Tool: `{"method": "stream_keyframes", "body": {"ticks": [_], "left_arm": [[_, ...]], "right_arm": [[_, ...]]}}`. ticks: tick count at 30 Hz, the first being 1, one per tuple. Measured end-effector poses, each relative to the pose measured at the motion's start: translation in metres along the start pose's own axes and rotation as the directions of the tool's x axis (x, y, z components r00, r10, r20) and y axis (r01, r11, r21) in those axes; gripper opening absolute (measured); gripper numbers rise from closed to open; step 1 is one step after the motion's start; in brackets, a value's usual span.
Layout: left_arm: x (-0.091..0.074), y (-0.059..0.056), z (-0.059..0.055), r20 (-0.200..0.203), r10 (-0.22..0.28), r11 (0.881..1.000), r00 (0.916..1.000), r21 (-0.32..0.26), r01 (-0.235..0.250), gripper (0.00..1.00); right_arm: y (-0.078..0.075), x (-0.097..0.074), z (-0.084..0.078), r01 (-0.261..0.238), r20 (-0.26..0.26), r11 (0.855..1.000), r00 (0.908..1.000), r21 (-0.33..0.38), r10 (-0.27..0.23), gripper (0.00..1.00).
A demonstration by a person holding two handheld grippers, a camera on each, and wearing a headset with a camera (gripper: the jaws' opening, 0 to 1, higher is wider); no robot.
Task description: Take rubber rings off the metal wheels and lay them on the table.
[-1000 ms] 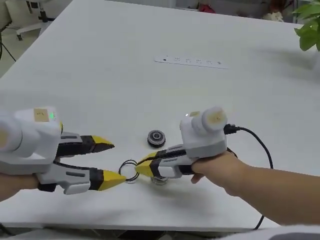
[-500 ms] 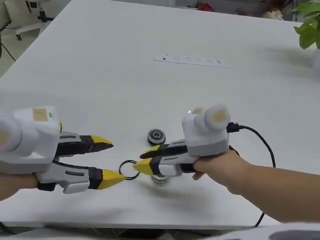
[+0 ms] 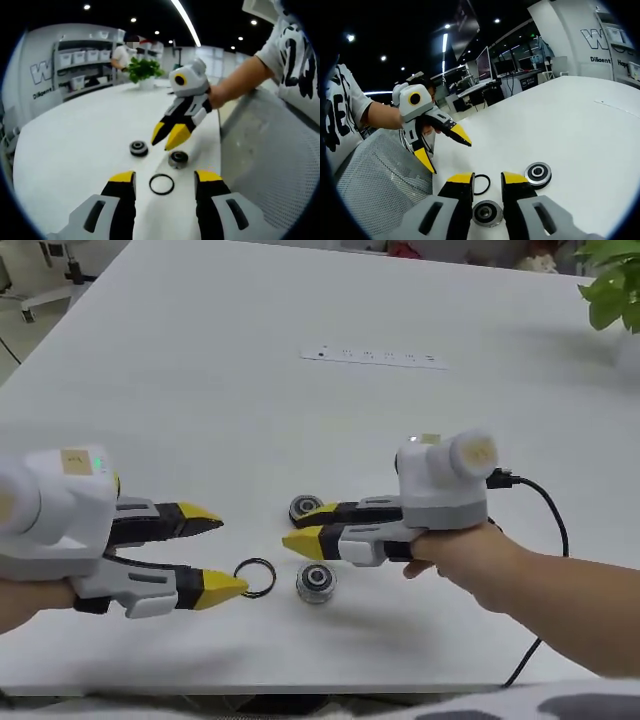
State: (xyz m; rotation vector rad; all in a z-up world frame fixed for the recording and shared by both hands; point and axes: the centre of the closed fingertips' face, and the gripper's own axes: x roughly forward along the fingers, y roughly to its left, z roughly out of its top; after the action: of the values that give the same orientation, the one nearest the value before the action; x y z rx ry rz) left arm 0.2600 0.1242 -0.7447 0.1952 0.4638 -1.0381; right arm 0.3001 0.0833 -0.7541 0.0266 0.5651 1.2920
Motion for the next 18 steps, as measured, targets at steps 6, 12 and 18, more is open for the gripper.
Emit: {"method": "stream_keyframes", "body": {"ticks": [6,12,18], "left_arm": [[0.002,0.003,0.004,0.000,0.001,1.000,1.0000,0.006,-0.001,0.48],[0.008,0.009,0.008,-0.003,0.001,1.000,1.0000,0.010,-0.001,0.48],[0.014,0.014,0.013,-0.002,-0.003,1.000,1.0000,0.018,0.003,0.48]], "right_arm": [[-0.006,-0.010,0.007,0.011,0.028,1.000,0.9995,0.016,-0.011,0.16],[-0.015,-0.020,0.006,0.038,0.030,0.999,0.9988,-0.005,-0.037,0.21],[-0.021,-0.027,0.003,0.059,0.018,0.998,0.9981,-0.021,-0.058,0.28]]}}
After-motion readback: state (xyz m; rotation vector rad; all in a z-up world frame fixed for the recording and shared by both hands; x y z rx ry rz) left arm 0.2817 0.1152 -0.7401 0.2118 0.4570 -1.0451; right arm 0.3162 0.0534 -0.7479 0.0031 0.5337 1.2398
